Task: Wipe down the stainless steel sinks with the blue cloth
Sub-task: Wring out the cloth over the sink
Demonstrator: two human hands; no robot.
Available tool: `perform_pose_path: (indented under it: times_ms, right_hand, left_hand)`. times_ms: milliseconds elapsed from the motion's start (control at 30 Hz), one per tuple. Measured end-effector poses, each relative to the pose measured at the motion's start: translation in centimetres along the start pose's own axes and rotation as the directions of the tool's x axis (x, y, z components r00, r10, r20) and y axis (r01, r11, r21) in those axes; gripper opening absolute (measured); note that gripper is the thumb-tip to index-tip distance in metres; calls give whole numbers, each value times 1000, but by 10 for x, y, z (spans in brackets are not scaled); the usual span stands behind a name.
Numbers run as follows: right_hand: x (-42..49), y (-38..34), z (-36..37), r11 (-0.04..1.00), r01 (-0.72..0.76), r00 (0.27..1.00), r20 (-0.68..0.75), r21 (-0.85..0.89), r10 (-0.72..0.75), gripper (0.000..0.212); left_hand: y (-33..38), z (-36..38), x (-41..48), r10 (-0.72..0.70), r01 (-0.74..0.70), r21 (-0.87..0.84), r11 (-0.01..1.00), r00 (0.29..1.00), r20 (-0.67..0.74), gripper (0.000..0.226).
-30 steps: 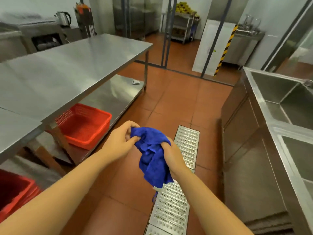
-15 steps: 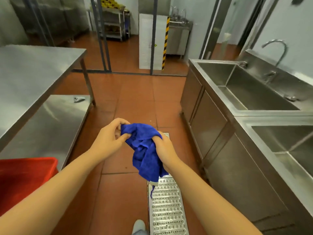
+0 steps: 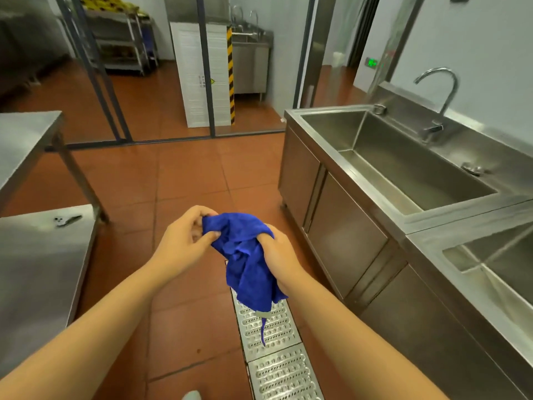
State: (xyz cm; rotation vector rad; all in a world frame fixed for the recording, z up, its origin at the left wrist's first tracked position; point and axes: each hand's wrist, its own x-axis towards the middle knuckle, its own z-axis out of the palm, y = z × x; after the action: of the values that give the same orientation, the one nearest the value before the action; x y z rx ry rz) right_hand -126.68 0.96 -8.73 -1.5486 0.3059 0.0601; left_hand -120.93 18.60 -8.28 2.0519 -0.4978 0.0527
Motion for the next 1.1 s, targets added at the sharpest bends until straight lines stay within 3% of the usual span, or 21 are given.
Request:
perform_pose_path:
  times_ms: [533,867,1100]
  right_hand:
    - [268,-74,42,999,4,967,-254,54,10,22]
    - [437,-86,12,999,-14,934,-356,47,30,22]
    - [551,-136,-37,998,20,910,-414,61,7,19]
  left_hand:
    - [-101,-36,310,128,-91,-161,983,963,237,24]
    - [-160,5,487,121,-65,-176,982,936,331,29]
    - [-155,42,631,170,-100,-213,972,925,339,33]
